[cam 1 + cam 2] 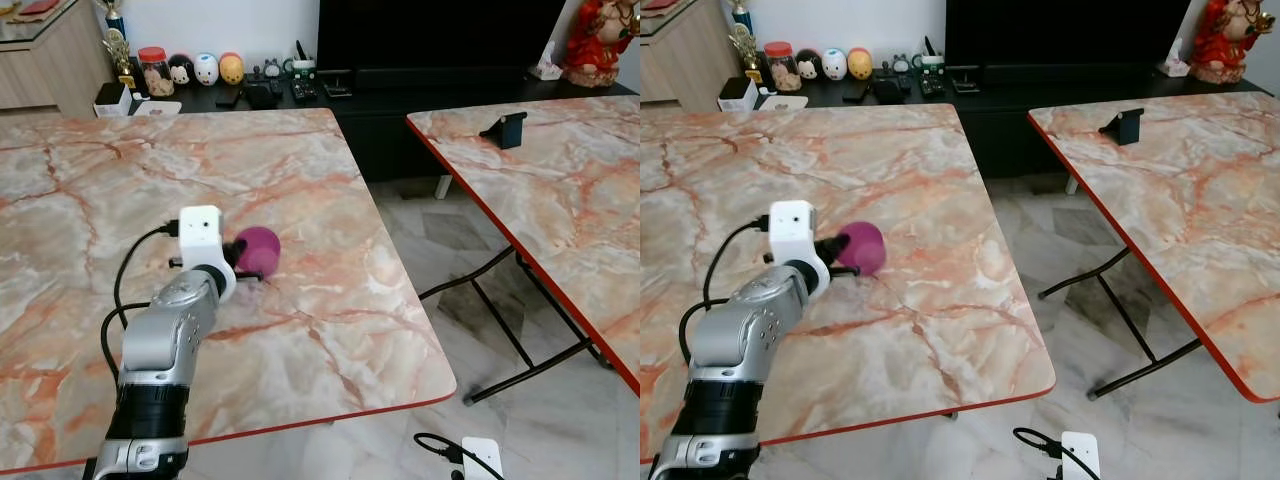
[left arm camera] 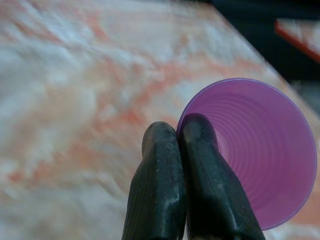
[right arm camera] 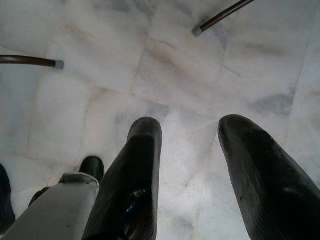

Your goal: Setting the table

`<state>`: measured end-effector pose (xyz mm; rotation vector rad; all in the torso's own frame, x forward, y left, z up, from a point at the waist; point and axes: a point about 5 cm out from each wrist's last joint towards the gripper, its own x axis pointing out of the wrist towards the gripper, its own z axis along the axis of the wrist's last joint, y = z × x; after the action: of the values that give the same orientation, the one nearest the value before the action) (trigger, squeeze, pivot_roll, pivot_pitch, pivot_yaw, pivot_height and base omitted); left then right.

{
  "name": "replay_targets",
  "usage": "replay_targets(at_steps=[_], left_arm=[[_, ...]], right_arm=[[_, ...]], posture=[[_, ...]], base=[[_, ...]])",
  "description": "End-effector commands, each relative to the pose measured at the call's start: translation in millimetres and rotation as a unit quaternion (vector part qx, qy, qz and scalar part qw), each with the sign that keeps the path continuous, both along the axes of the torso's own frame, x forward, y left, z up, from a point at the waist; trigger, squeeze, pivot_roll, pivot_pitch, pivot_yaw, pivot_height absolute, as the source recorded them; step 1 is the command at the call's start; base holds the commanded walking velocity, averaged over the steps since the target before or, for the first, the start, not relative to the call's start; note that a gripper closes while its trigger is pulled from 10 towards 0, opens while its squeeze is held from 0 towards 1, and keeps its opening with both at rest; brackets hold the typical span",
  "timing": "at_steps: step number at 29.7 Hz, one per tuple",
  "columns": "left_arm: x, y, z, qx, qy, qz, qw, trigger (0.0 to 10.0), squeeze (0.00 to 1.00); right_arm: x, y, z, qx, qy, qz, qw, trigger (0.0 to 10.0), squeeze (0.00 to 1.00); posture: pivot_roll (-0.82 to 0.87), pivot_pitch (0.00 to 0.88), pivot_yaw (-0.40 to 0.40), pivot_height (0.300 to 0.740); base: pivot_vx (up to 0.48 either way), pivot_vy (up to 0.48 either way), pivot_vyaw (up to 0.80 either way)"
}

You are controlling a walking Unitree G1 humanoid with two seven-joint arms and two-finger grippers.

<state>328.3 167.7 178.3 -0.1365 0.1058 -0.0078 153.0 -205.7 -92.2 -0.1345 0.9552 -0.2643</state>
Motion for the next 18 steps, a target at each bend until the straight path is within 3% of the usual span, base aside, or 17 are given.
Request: replay_targets(at_steps=[1,6,13,18], left_arm=[[-3.5,7.6,8.2,0.001,-0.040,0.016,0.999,10.0,0.00],[-15.0,27.1,-0.6,0.061,-0.086,0.053,0.993,10.0,0.00],[-37.2,36.5,-22.5,0.130,-0.111,0.055,0.984,10.0,0.00],[-40.4,38.1,-23.9,0.152,-0.121,0.059,0.979,10.0,0.00]], right_arm=[[0.6,-1.5,0.7,-0.003,-0.004,-0.003,1.000,10.0,0.00],[1.5,-2.7,1.5,-0.001,-0.011,-0.005,1.000,10.0,0.00],[2.6,-4.5,2.4,0.000,-0.016,-0.014,1.000,10.0,0.00],[2.9,-4.8,2.6,0.001,-0.017,-0.015,1.000,10.0,0.00]], posture=[[0.13,0.000,-0.063,0.728],[0.13,0.000,-0.066,0.728],[0.13,0.000,-0.072,0.728],[0.14,0.000,-0.075,0.728]], base=[[0.000,0.000,0.00],[0.000,0.000,0.00],[0.000,0.000,0.00],[0.000,0.000,0.00]])
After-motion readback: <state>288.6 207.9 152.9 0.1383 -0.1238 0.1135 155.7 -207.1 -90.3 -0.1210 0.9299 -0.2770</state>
